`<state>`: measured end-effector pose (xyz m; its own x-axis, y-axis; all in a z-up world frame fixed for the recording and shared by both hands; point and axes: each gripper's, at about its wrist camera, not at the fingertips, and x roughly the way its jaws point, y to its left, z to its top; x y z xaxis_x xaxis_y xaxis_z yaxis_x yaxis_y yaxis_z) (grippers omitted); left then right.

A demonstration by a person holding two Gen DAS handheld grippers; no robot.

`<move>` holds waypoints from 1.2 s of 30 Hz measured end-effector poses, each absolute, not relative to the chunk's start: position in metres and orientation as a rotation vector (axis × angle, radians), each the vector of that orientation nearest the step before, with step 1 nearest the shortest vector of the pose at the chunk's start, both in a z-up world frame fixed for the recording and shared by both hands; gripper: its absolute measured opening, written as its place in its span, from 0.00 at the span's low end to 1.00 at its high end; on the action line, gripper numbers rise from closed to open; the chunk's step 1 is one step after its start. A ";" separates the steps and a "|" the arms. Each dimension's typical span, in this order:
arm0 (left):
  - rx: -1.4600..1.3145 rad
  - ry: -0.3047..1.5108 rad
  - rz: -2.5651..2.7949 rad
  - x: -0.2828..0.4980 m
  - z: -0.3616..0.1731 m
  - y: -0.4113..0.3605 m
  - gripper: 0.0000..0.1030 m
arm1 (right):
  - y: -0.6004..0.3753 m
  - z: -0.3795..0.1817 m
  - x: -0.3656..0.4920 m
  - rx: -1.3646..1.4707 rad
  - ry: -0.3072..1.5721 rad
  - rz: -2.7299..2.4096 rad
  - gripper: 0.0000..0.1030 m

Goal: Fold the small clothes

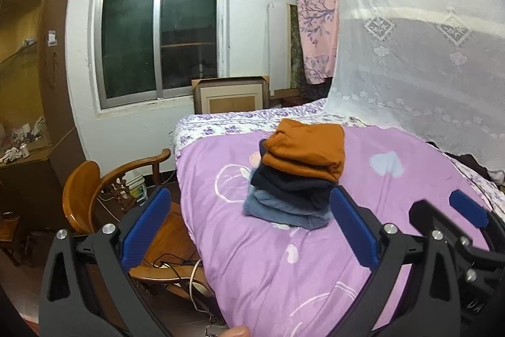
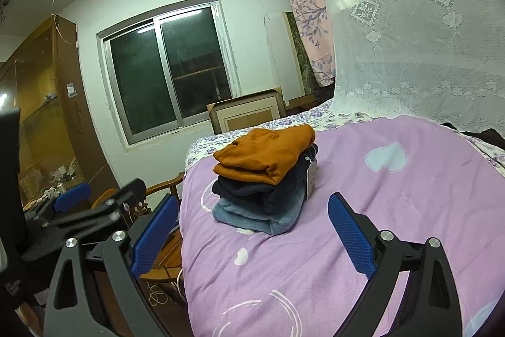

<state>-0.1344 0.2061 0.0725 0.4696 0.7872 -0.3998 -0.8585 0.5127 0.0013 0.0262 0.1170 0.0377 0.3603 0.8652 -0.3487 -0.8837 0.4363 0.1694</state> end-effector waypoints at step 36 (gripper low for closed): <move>-0.275 0.430 1.007 -0.134 0.059 0.211 0.96 | 0.109 0.027 0.023 -0.021 0.493 1.088 0.95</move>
<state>-0.1343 0.2110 0.0590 0.4613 0.7536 -0.4683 -0.8597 0.5102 -0.0258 0.0228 0.1087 0.0265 0.3670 0.8426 -0.3942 -0.8518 0.4747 0.2215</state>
